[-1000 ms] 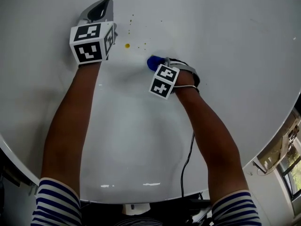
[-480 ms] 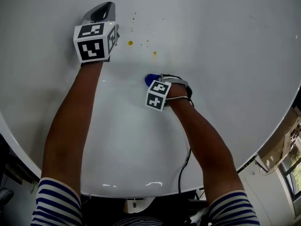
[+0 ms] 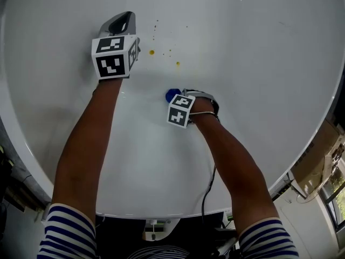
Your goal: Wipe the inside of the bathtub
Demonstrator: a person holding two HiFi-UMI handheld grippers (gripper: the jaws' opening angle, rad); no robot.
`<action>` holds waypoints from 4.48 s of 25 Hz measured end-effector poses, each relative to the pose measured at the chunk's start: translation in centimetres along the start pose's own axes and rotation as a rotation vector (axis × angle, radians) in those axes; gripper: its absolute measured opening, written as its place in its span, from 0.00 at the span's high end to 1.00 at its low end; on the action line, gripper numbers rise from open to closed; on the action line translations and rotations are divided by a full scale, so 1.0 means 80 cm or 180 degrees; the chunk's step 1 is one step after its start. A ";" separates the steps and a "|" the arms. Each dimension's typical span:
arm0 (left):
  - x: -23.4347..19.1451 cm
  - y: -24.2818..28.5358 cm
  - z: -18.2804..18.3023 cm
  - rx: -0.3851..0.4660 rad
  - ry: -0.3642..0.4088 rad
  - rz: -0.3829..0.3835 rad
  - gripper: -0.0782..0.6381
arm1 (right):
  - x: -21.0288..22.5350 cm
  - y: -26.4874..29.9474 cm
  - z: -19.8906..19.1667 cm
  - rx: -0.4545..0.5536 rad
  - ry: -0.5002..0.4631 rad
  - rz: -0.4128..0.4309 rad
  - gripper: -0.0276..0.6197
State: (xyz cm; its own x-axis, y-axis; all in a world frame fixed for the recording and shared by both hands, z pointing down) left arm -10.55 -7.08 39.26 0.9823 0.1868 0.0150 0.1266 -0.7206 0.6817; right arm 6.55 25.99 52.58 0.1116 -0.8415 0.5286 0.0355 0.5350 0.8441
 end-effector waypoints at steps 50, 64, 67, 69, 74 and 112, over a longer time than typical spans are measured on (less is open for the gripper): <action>0.003 0.056 -0.042 -0.0034 -0.0058 -0.0186 0.89 | 0.335 -0.193 0.023 0.0094 0.0083 -0.1184 0.88; 0.005 0.057 -0.050 0.0017 -0.0075 -0.0253 0.89 | 0.345 -0.175 0.030 -0.0024 0.0110 -0.1094 0.88; 0.006 0.054 -0.045 0.0031 -0.0063 -0.0263 0.89 | 0.339 -0.171 0.029 -0.0049 0.0094 -0.1073 0.88; 0.005 0.053 -0.042 0.0029 -0.0061 -0.0264 0.89 | 0.331 -0.167 0.030 -0.0055 0.0080 -0.1041 0.88; 0.008 0.049 -0.040 0.0032 -0.0054 -0.0262 0.89 | 0.305 -0.150 0.030 -0.0038 0.0063 -0.0951 0.88; 0.020 -0.022 -0.004 0.0146 0.0040 -0.0320 0.89 | 0.016 0.018 0.043 -0.0197 -0.0120 -0.0010 0.88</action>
State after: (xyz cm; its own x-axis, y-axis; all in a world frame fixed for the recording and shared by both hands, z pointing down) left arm -9.23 -5.32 38.32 0.9626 0.2677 -0.0424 0.2308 -0.7276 0.6460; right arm 3.32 25.42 54.82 0.0740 -0.8448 0.5300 0.0972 0.5350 0.8392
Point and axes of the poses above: the fingertips, and each gripper's own axes: y forward along the fingers, x to its right, z out of its top, the point moved 1 cm from there along -y, backward along the fingers, and after that the axes turned 10 degrees about z, right-handed, at the moved point
